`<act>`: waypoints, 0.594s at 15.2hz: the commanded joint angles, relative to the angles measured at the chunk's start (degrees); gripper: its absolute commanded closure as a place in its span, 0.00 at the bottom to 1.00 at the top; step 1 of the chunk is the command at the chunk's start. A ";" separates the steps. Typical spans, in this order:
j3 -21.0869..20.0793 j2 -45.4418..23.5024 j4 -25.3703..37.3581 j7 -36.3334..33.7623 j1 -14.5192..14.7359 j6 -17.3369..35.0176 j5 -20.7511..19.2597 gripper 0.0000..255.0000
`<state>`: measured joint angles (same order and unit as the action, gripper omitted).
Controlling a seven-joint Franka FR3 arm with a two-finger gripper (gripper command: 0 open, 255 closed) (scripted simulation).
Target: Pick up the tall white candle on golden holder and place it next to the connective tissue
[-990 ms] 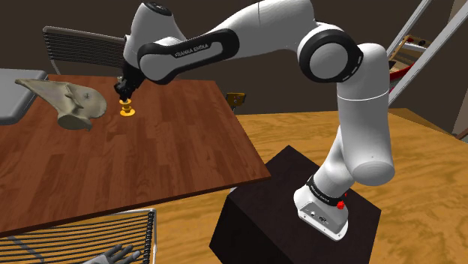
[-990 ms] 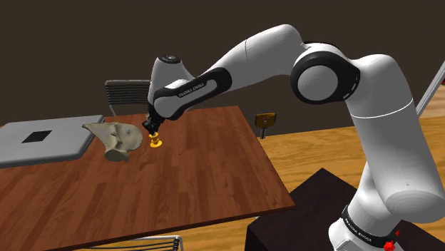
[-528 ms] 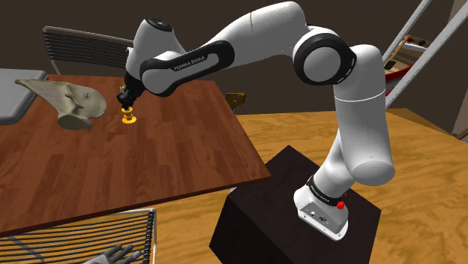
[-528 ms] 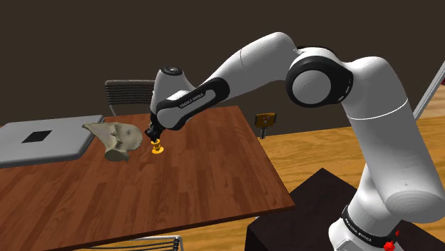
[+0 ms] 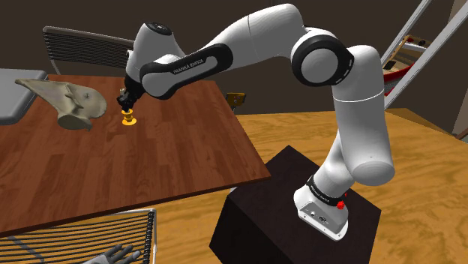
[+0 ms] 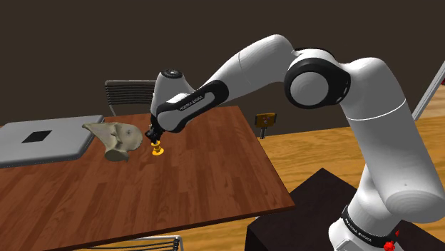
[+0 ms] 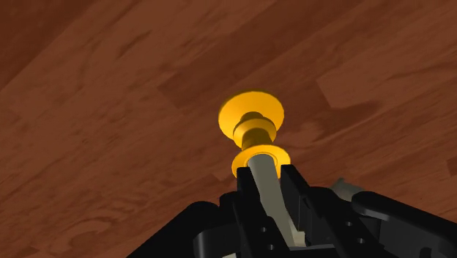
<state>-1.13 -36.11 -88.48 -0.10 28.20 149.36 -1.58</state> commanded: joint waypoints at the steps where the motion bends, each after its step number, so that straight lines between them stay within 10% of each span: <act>1: 0.00 0.00 0.00 0.00 0.00 0.01 0.00 0.00; 9: -0.11 5.61 -3.69 0.05 -0.10 -1.91 0.10 0.00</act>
<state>-1.25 -32.32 -90.83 0.15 27.94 147.95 -1.43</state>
